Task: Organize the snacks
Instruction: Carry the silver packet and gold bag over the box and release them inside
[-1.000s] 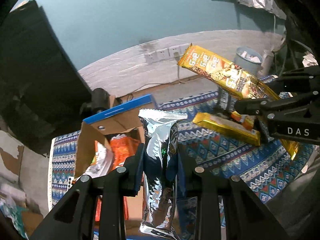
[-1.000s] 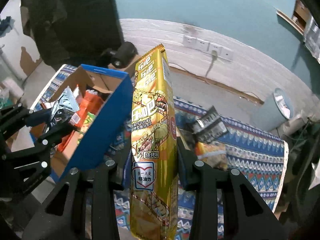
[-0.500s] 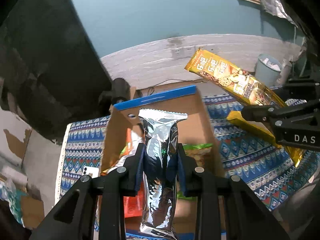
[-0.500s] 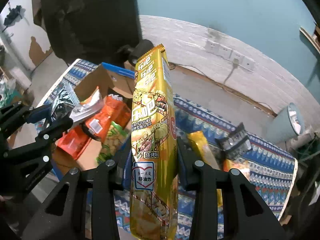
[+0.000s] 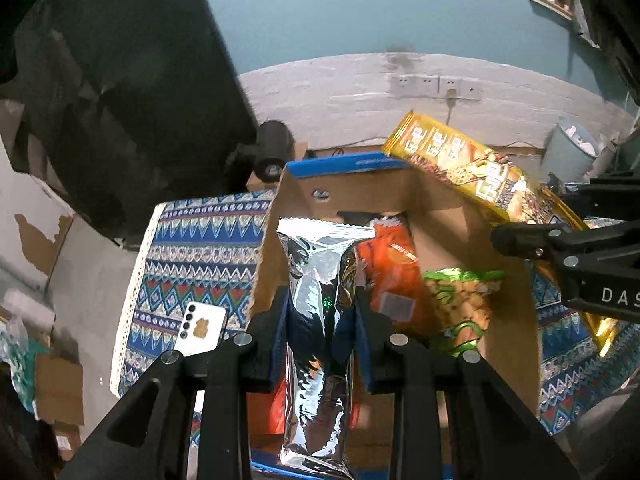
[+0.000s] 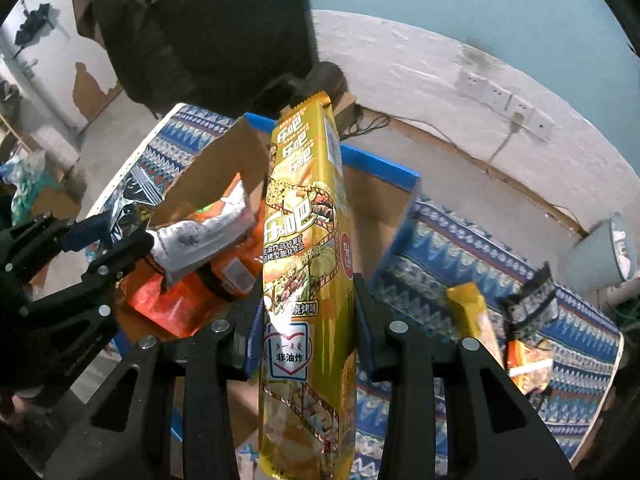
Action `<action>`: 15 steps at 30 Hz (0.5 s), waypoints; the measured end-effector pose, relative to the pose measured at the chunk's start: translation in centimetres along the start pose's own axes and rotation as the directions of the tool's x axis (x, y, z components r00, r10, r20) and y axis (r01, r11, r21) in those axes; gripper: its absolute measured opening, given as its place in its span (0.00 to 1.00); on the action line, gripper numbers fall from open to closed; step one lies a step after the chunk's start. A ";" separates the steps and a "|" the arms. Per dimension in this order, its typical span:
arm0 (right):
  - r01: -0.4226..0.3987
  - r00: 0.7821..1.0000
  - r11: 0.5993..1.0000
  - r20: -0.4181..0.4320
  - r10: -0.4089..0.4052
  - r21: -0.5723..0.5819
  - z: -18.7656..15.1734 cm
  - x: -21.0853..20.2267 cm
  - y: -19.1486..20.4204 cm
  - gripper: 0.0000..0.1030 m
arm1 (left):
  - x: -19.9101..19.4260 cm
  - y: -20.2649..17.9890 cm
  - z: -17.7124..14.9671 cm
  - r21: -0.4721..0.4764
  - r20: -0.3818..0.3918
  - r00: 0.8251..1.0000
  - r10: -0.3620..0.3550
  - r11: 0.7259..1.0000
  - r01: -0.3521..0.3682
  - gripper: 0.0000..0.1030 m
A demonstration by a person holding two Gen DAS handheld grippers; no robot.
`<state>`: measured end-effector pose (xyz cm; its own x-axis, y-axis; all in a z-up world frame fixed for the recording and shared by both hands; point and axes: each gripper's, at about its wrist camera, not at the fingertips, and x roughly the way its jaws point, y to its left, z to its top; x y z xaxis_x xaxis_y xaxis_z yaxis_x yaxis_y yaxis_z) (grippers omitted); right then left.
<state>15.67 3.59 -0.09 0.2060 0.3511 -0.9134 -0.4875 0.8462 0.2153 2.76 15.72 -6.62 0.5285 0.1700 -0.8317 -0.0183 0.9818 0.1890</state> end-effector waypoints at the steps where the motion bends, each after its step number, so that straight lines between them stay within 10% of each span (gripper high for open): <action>1: -0.008 1.000 1.000 -0.006 0.008 -0.002 0.2 0.4 0.3 0.35 | 0.2 0.2 -0.1 -0.005 -0.008 1.000 0.004 1.000 -0.004 0.29; 10: -0.048 0.999 0.999 -0.023 0.048 0.018 0.7 1.8 1.5 0.39 | 1.2 1.2 -0.5 -0.050 -0.061 0.998 0.005 0.999 -0.008 0.42; 15: -0.023 1.000 1.000 -0.009 0.023 0.019 0.2 0.8 0.9 0.59 | 0.4 0.3 -0.2 -0.034 -0.043 0.999 0.012 0.999 -0.013 0.59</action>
<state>15.62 4.72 -0.58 0.1868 0.3664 -0.9115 -0.4759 0.8454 0.2423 2.74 16.10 -6.99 0.4916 0.1849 -0.8510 -0.0537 0.9818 0.1823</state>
